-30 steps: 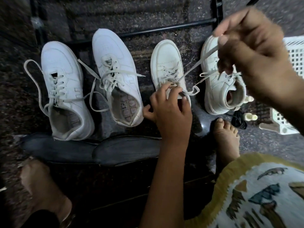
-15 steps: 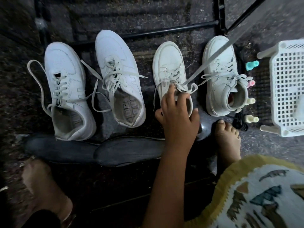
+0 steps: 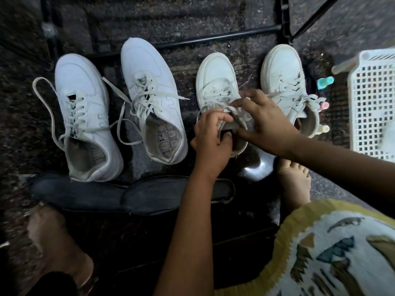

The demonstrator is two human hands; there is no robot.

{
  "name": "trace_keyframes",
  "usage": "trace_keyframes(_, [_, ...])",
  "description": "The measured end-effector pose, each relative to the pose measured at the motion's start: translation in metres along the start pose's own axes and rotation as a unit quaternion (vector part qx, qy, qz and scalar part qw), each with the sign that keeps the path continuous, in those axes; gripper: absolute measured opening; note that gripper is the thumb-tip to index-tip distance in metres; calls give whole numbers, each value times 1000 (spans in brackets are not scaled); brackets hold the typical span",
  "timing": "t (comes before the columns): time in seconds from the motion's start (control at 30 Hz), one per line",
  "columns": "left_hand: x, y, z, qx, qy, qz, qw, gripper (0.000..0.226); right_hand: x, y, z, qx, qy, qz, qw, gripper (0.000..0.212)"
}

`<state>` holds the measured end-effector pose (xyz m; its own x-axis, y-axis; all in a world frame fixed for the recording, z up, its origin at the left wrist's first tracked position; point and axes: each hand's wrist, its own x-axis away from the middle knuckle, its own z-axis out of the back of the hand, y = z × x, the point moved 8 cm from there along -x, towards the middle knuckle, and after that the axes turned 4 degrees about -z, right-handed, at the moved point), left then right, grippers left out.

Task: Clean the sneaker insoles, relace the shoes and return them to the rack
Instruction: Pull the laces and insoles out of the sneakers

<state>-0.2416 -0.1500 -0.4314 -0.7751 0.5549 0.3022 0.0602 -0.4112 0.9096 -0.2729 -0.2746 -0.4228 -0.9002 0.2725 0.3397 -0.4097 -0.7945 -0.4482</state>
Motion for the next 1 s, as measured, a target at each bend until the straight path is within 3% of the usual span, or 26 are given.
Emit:
trace_keyframes(0.13, [2,-11,-4,68,7,-2,998,50,-7,-6,15,-72,38,-4,997,29])
trace_keyframes(0.27, [4,-6,-9,112,0,7,994,66,-17,-6,29,-179,21,-16,983,24])
trace_keyframes(0.37, [2,3,-10,109,-3,3,994,67,-17,-14,47,-379,-17,-40,924,7])
trace_keyframes(0.5, [-4,12,-5,13,25,0,1000,63,-22,-23,78,-460,13,-30,887,14])
trace_keyframes(0.63, [-22,17,6,-38,83,-23,996,51,-25,-12,64,-353,35,-57,933,17])
trace_keyframes(0.7, [-31,15,10,-51,96,-17,994,48,-18,-3,36,-257,5,-78,963,22])
trace_keyframes(0.77, [-34,12,14,-65,108,-15,992,47,-9,-3,16,-152,-20,-45,987,25])
trace_keyframes(0.87, [-33,10,16,-74,118,-24,990,48,-5,-6,7,-84,-20,19,996,33])
trace_keyframes(1.0, [-32,11,13,-69,104,-39,991,45,-15,-4,8,-60,-27,7,998,32])
